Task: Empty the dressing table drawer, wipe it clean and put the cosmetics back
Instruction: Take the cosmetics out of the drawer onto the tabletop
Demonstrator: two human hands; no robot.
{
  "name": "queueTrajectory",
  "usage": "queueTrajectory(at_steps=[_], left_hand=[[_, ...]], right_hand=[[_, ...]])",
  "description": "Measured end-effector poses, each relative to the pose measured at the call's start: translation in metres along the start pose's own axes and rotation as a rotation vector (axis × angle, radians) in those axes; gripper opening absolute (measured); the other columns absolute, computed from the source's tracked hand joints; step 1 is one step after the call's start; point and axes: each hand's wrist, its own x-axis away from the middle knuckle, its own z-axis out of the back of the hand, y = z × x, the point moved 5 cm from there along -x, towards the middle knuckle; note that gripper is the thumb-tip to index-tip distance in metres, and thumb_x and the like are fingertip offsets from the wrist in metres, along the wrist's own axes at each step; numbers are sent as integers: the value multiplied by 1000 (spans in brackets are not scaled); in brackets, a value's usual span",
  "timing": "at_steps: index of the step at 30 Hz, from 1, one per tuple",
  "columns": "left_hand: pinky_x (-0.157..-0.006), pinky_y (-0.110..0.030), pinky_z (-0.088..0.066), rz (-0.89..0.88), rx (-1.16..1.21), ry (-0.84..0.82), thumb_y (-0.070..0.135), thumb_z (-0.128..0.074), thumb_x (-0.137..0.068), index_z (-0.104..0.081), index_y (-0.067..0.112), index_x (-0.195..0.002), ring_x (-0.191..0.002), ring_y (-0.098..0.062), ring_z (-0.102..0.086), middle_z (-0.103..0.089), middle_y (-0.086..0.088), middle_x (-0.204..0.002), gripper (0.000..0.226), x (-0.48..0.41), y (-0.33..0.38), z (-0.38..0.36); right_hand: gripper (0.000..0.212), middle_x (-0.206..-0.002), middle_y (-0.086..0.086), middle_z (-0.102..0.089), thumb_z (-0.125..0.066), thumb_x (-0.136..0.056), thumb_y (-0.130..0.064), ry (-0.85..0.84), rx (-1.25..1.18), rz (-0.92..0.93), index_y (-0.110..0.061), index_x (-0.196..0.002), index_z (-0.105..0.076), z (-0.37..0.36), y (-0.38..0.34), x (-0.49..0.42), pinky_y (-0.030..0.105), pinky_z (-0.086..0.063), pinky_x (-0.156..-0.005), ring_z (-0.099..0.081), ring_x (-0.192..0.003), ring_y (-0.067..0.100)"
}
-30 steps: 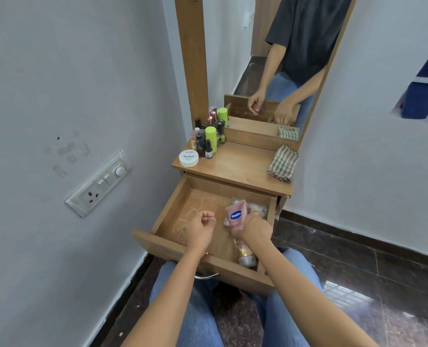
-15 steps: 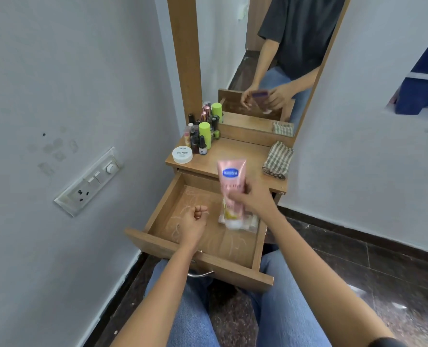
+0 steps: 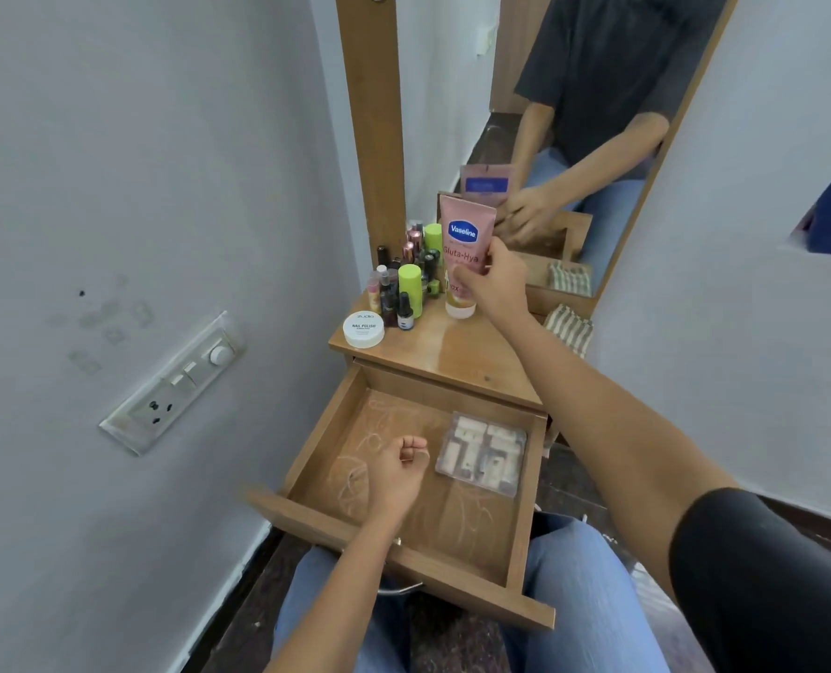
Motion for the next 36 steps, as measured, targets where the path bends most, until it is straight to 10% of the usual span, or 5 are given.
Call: queueTrajectory(at_steps=[16, 22, 30, 36], left_hand=[[-66, -5, -43, -22, -64, -38, 10, -58, -88, -65, 16, -96, -76, -1, -54, -63, 3, -88, 11, -12, -7, -9], [-69, -13, -42, 100, -77, -116, 13, -60, -87, -57, 13, -103, -84, -11, -55, -58, 4, -88, 16, -16, -14, -13], [-91, -39, -52, 365, 63, -165, 30, -58, -88, -54, 14, -107, -92, -23, -63, -65, -8, -101, 26, -14, -32, -30], [-93, -42, -52, 446, 120, -183, 33, -56, -85, -57, 10, -118, -100, -25, -63, -65, -9, -109, 40, -17, -40, -48]], right_hand=[[56, -126, 9, -58, -79, -74, -13, -117, 64, -151, -5, -119, -47, -21, 34, -12, 23, -46, -84, -56, -114, 21], [43, -114, 3, -55, -70, -78, -11, 111, 79, -9, -8, -117, -53, 10, 38, 68, 17, -43, -85, -52, -104, 15], [48, -127, 9, -50, -53, -82, 0, -522, 715, 307, -7, -129, -46, -27, 98, 215, 31, -38, -98, -44, -117, 26], [49, -135, 16, -41, -43, -88, 0, -620, 966, 256, -3, -136, -35, -28, 111, 214, 37, -36, -102, -38, -125, 32]])
